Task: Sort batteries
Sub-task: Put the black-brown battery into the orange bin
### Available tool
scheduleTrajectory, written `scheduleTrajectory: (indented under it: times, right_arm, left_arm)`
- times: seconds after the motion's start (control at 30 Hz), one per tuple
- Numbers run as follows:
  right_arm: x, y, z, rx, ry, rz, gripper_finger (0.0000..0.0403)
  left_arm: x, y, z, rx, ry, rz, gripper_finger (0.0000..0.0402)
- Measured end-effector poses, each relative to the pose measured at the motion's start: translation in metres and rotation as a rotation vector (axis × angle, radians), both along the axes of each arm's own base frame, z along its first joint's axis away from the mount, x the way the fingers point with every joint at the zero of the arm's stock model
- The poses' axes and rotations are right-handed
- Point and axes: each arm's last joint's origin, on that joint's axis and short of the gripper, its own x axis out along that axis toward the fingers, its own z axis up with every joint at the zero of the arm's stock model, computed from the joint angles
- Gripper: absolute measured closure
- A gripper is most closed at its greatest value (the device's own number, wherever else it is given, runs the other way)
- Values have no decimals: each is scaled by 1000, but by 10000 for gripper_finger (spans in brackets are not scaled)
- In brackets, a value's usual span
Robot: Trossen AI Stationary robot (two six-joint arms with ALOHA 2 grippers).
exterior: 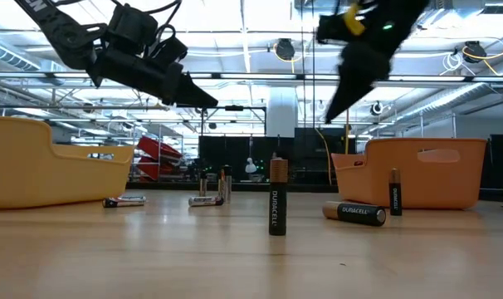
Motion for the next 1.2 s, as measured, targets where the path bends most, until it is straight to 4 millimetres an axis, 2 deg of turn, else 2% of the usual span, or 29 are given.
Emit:
scheduleTrajectory:
  times: [0.17, 0.27, 0.37, 0.47, 0.73, 1.03, 1.2]
  right_arm:
    - [-30, 1, 5, 93, -81, -139, 389]
    - [-41, 1, 9, 146, -57, -183, 389]
    - [-47, 2, 7, 291, 3, -200, 389]
    - [-50, 2, 3, 367, 62, -230, 380]
    - [-51, 4, -5, 376, 130, -293, 356]
    - [-47, 5, -14, 373, 179, -296, 296]
    - [-46, 6, -14, 378, 165, -292, 280]
  left_arm:
    - [1, -2, 1, 21, 1, -13, 174]
    - [1, -2, 0, 21, 4, -14, 174]
    - [1, -2, 0, 20, 10, -14, 174]
    - [1, -2, 0, 1, 4, -9, 174]
    - [2, -5, 0, -4, 2, -21, 174]
    - [3, -8, -1, -5, 14, -38, 174]
    - [3, -8, -1, -3, 14, -39, 174]
